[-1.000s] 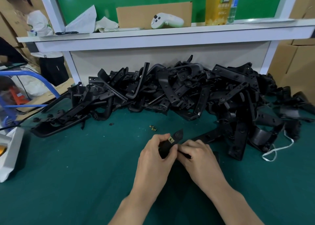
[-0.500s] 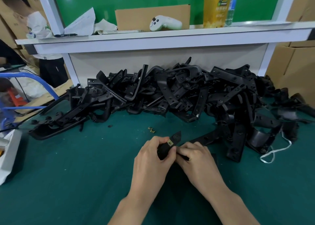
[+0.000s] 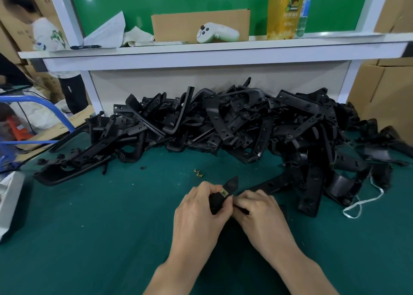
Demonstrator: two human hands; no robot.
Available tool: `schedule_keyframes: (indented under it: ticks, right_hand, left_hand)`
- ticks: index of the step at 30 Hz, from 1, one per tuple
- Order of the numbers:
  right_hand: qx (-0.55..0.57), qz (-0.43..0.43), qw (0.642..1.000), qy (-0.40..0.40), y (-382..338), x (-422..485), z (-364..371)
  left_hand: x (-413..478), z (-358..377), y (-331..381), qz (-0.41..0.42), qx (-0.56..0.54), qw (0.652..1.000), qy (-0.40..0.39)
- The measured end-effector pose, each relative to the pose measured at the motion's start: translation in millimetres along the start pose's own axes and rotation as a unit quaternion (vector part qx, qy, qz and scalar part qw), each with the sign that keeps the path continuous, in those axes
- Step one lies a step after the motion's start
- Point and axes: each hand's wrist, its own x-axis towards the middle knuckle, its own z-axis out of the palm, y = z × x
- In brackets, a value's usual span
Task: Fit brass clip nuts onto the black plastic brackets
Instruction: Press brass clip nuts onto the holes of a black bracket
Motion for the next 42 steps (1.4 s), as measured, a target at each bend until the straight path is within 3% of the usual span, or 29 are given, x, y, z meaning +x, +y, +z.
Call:
schedule_keyframes:
  ticks: [7, 10, 13, 20, 25, 42]
  right_hand:
    - [0.038, 0.046, 0.996, 0.062, 1, 2, -6]
    - [0.021, 0.089, 0.993, 0.079, 6, 3, -10]
    - [0.001, 0.101, 0.992, 0.081, 7, 3, -11]
    - [-0.012, 0.104, 0.992, 0.07, 6, 3, -9]
    - [-0.01, 0.102, 0.993, 0.05, 7, 2, -8]
    - [-0.011, 0.106, 0.992, 0.073, 10, 3, -5]
  left_hand:
    - [8, -23, -21, -0.028, -0.098, 0.992, -0.073]
    - [5, -35, -40, 0.008, -0.005, 0.988, -0.154]
    - [-2, -26, -47, 0.025, 0.109, 0.963, -0.246]
    - [7, -9, -40, 0.083, 0.165, 0.97, -0.157]
    - [11, -3, -35, 0.085, 0.174, 0.972, -0.136]
    - [7, -6, -32, 0.044, 0.07, 0.993, -0.078]
